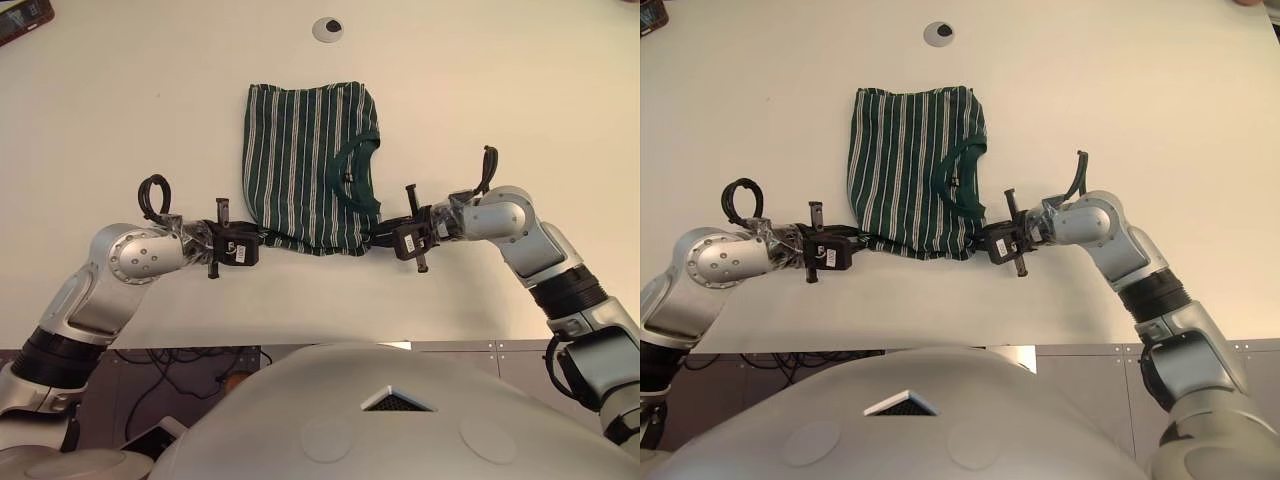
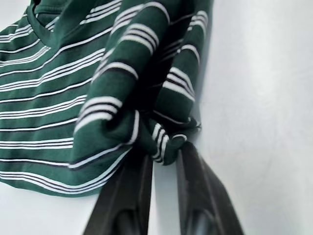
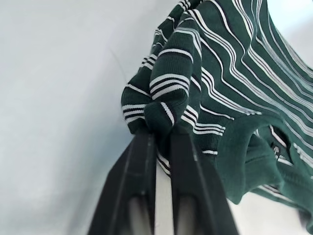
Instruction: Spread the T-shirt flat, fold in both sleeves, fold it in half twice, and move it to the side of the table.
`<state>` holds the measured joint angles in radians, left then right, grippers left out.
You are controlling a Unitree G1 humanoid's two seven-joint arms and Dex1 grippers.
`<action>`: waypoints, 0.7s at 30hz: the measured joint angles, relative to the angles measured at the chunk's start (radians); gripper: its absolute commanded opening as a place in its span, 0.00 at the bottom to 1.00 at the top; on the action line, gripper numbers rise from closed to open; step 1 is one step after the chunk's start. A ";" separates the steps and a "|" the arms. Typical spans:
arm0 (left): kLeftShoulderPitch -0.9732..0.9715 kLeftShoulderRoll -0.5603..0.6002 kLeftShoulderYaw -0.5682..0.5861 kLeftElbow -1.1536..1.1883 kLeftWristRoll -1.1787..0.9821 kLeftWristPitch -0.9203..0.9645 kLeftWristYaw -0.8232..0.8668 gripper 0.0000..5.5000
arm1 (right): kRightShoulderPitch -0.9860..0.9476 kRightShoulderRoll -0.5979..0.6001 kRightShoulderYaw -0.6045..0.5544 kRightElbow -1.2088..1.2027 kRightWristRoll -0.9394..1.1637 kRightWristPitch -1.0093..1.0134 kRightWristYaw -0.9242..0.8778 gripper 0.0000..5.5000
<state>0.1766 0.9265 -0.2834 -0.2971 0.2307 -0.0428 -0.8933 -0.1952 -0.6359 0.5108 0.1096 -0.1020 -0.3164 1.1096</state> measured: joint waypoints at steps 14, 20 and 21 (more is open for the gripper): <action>-0.104 -0.095 0.207 -0.179 -0.581 0.542 -0.113 0.00 | -0.073 -0.050 -0.209 -0.204 0.555 0.764 0.222 0.00; -0.354 -0.324 0.187 0.110 -0.555 0.582 0.088 0.00 | -0.259 0.116 -0.273 0.122 0.561 0.828 0.094 0.00; -0.377 -0.339 0.182 0.152 -0.537 0.580 0.109 0.00 | -0.288 0.129 -0.277 0.163 0.562 0.830 0.078 0.00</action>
<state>-0.2004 0.5874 -0.1017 -0.1450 -0.3060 0.5367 -0.7842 -0.4830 -0.5070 0.2337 0.2729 0.4596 0.5139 1.1880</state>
